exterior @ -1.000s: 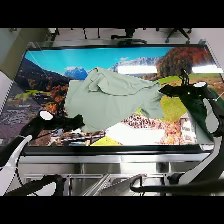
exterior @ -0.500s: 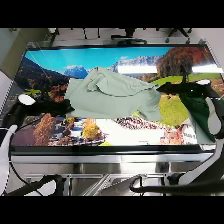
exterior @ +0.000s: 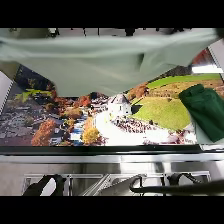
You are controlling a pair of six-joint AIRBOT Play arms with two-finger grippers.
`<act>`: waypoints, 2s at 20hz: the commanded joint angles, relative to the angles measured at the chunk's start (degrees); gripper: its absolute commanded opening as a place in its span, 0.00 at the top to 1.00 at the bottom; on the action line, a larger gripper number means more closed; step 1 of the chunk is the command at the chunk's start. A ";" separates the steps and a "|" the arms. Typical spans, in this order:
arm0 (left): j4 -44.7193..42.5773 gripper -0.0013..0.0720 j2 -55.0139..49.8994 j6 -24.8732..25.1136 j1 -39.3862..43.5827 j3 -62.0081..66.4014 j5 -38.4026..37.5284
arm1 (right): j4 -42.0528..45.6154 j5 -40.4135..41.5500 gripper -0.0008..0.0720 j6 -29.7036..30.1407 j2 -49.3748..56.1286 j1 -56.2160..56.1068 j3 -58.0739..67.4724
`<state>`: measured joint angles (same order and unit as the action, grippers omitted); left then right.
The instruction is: Fold the shirts.
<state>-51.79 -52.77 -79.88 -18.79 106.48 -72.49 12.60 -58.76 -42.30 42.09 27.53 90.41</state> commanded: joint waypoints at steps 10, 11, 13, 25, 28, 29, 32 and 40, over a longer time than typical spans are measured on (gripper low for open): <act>-20.76 0.97 3.30 -0.02 11.98 9.62 -1.36 | -4.52 0.92 0.96 2.49 -9.70 4.02 -0.28; -21.31 0.97 1.66 0.04 14.56 6.60 -1.07 | -6.14 -2.78 0.96 2.49 -6.43 3.98 -0.81; -23.63 0.97 -3.67 0.20 18.40 -0.22 -0.09 | -7.54 -5.14 0.96 3.43 1.25 1.53 -4.42; -24.79 0.97 -48.96 4.90 12.24 -11.93 8.31 | -1.90 13.70 0.96 6.78 49.75 -12.63 -6.95; -25.40 0.97 -55.78 4.90 12.00 -4.79 3.56 | -0.26 11.98 0.96 6.73 51.76 -12.48 -2.71; -26.01 0.97 -57.18 4.87 11.98 -2.82 1.92 | 1.55 10.86 0.96 6.01 51.47 -12.35 -2.10; -26.69 0.97 -60.11 4.87 12.02 1.03 0.42 | 11.41 8.76 0.96 0.90 50.21 -12.15 -2.03; -26.67 0.97 -63.82 4.87 12.46 1.16 1.14 | 20.85 11.04 0.96 -2.36 51.47 -13.35 -6.93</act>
<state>-78.46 -115.57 -74.96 -6.37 107.35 -71.24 30.72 -48.38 -43.81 92.82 14.33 84.58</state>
